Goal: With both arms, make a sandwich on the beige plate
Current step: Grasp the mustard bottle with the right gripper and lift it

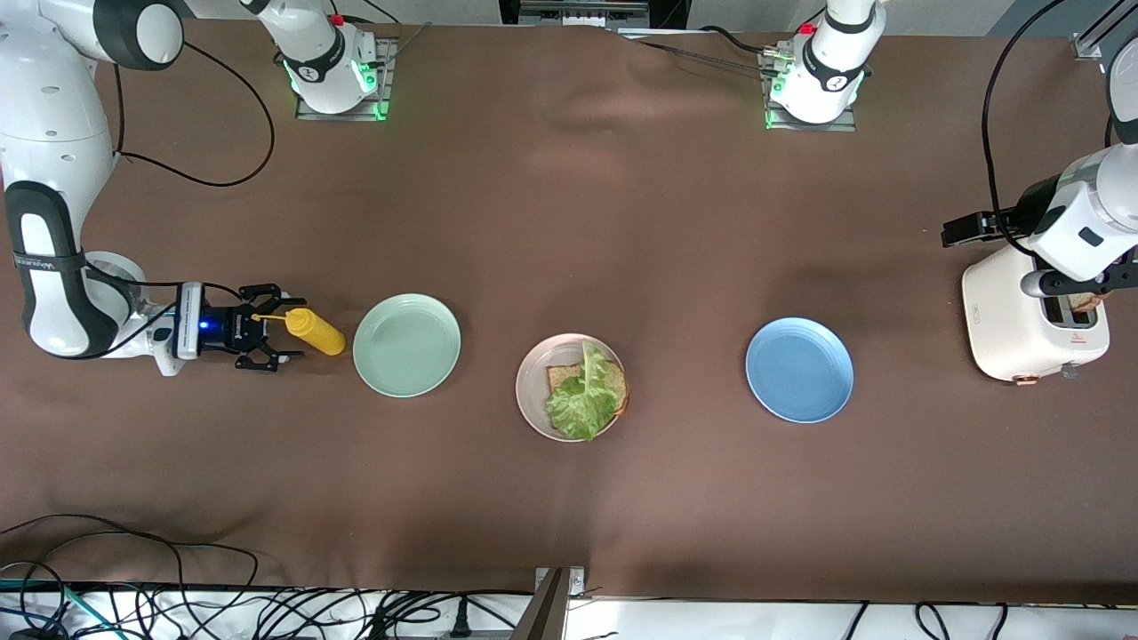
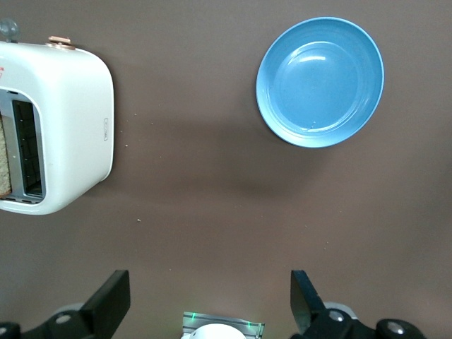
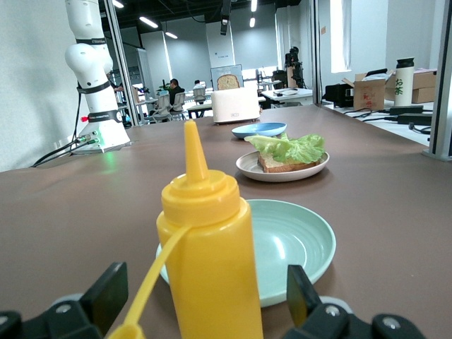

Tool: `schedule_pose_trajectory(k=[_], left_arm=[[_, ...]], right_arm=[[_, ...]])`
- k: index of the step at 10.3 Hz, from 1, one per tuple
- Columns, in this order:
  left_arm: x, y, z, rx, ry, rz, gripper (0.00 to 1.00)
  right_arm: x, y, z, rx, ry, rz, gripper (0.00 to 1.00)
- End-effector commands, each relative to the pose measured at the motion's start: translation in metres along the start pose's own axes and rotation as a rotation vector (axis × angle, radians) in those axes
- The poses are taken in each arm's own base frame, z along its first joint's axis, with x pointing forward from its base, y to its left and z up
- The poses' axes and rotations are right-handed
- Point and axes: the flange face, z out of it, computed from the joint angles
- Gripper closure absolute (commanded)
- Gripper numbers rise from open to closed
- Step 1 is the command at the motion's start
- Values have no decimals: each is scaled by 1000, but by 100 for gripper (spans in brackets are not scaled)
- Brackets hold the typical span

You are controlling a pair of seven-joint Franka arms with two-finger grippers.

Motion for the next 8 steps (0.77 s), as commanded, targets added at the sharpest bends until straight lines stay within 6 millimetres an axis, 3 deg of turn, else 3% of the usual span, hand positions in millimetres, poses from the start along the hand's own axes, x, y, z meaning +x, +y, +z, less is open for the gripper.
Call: schedule_pose_trajectory(k=[1,2,3,4,5,8], left_arm=[[1,0,-3,-9,4,17,0],[1,0,-3,-9,4,17,0],[1,-1,-4,-9,5,15,0],[1,0,-4,-9,5,17,0],[1,-1,-3,-9,4,15,0],[4,-2,0,-7,-1,14,0]], right_arm=[[-15,-3,21,6,48,-7,0],[-14,-2,22,9,45,-6,0],[-14,-2,23,10,45,-3,9],[-14,-2,23,13,42,-4,42],[-14,-1,22,8,34,-1,64],[-5,4,22,12,17,74,86]])
